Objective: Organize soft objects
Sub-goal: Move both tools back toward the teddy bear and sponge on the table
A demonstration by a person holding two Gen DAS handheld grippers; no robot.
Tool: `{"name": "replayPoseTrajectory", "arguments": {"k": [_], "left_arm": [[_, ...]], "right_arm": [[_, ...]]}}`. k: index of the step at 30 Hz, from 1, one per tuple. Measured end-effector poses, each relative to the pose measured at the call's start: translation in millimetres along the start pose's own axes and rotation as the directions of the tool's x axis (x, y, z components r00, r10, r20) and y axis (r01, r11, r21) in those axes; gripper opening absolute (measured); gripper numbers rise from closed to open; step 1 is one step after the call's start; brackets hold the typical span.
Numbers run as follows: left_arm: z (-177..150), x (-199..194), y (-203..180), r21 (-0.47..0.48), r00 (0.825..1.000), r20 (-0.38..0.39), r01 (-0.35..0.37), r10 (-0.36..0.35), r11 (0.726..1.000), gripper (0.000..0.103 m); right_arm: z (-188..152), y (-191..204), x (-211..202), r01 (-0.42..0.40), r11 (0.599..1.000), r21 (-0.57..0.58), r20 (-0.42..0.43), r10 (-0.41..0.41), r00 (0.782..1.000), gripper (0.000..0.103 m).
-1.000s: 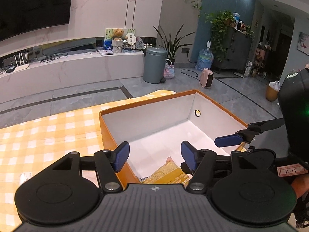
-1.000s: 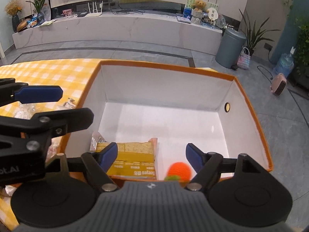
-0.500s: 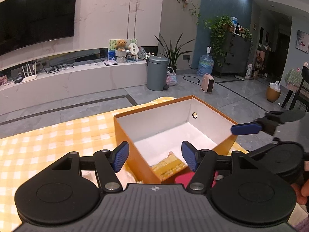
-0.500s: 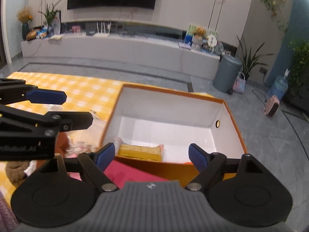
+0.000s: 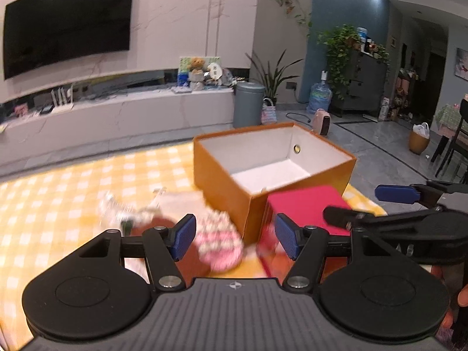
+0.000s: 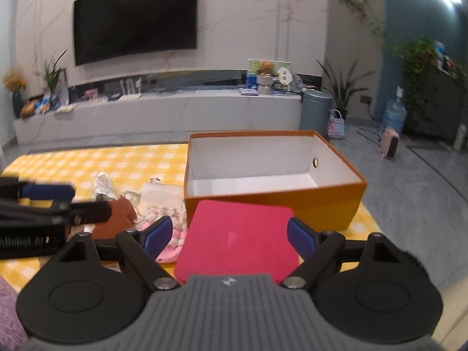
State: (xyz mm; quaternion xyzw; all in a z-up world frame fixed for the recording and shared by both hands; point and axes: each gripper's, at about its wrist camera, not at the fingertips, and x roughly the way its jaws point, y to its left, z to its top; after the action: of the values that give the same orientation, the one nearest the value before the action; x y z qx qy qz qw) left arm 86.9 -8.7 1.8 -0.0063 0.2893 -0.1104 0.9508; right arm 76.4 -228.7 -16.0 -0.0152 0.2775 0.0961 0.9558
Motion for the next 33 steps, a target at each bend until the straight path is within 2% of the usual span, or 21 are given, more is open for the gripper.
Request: {"name": "replayPoseTrajectory", "arguments": {"k": [6, 10, 18, 22, 27, 30, 33], "left_arm": [[-25, -13, 19, -0.052, 0.999, -0.034, -0.04, 0.038, 0.998, 0.073], [-46, -24, 29, -0.071, 0.997, -0.05, -0.064, 0.061, 0.995, 0.073], [-78, -36, 45, -0.121, 0.992, -0.095, -0.097, 0.086, 0.988, 0.073], [-88, -36, 52, -0.134, 0.988, -0.131, -0.094, 0.077, 0.986, 0.072], [-94, -34, 63, -0.158, 0.983, -0.166, -0.1, 0.074, 0.982, 0.061], [-94, -31, 67, -0.165, 0.982, -0.175, -0.101, 0.072, 0.981, 0.05], [-93, -27, 70, -0.162, 0.979, -0.187, -0.11, 0.079, 0.981, 0.043]], "right_arm": [[-23, 7, -7, 0.055, 0.996, 0.067, -0.019, -0.053, 0.998, 0.084], [-39, 16, -11, 0.049, 0.997, 0.06, -0.044, -0.046, 0.998, 0.085], [-57, 53, -15, -0.039, 0.996, -0.078, -0.068, 0.034, 0.997, 0.087], [-60, 65, -14, -0.09, 0.99, -0.11, -0.081, 0.082, 0.993, 0.088], [-63, 76, -8, -0.112, 0.984, -0.136, -0.098, 0.099, 0.99, 0.089], [-64, 80, -2, -0.139, 0.98, -0.139, -0.111, 0.124, 0.986, 0.089], [-61, 84, 5, -0.176, 0.976, -0.132, -0.107, 0.162, 0.981, 0.089]]}}
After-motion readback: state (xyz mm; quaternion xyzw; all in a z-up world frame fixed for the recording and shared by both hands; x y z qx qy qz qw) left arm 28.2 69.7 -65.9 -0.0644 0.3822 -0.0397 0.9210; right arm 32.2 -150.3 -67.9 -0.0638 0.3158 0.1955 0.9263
